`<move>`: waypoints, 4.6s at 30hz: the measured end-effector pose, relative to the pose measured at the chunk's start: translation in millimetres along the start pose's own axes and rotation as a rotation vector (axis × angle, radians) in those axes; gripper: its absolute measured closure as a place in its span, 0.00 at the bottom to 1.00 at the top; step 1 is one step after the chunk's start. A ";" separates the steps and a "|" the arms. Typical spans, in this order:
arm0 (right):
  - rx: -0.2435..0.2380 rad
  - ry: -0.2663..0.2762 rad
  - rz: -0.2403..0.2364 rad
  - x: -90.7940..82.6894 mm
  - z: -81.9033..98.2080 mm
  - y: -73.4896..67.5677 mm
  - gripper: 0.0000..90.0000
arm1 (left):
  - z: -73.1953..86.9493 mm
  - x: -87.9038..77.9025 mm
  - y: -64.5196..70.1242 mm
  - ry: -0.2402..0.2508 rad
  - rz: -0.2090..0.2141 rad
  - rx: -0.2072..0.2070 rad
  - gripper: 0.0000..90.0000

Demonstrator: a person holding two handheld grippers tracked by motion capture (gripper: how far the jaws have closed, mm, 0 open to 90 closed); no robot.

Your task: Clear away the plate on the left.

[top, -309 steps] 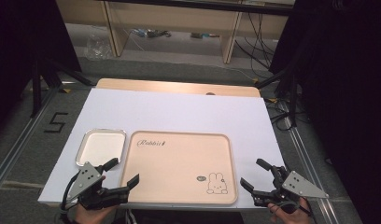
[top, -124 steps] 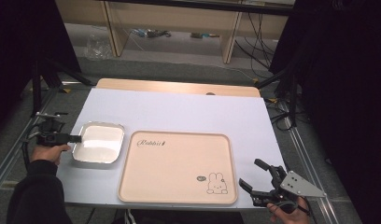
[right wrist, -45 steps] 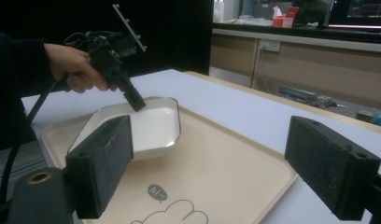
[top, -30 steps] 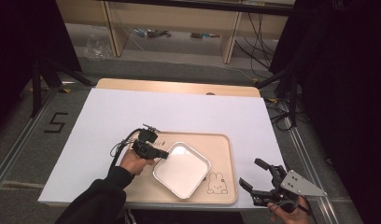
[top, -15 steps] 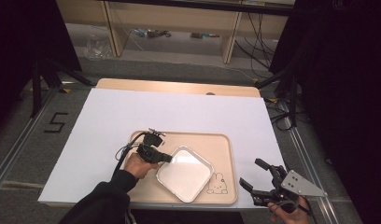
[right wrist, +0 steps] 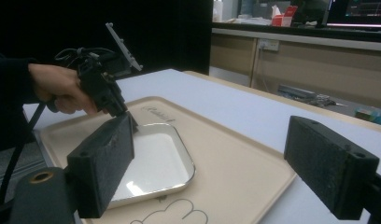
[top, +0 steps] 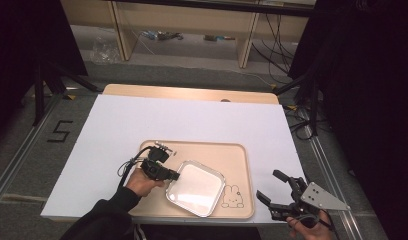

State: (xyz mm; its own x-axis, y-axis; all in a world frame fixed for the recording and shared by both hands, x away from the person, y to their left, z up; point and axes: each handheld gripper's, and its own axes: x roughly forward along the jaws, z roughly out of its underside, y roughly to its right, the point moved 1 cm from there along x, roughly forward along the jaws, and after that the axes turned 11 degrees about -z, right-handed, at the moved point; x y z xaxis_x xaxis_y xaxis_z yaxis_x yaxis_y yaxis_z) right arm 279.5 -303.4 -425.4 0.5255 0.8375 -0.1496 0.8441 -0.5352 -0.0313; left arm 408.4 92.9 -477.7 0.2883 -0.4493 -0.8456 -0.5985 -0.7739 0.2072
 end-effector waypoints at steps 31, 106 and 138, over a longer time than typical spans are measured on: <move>0.027 -0.028 -0.006 -2.2 -0.1 -2.0 0.19 | 31.4 -14.0 1.7 0.004 -0.028 0.029 0.85; 0.017 -0.019 -0.023 -0.3 0.1 -1.2 0.19 | 67.9 -72.1 33.4 0.335 -0.189 0.020 0.29; -0.012 -0.025 -0.006 -1.1 -0.4 -0.2 0.19 | 106.8 -122.6 26.1 0.657 -0.161 -0.059 0.17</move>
State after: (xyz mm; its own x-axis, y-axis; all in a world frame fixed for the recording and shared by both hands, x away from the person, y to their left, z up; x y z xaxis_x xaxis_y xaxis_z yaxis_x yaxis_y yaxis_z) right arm 278.8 -304.2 -424.8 0.5178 0.8376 -0.1741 0.8484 -0.5289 -0.0208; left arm 277.6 175.5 -421.1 0.7756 -0.4901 -0.3978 -0.4739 -0.8684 0.1460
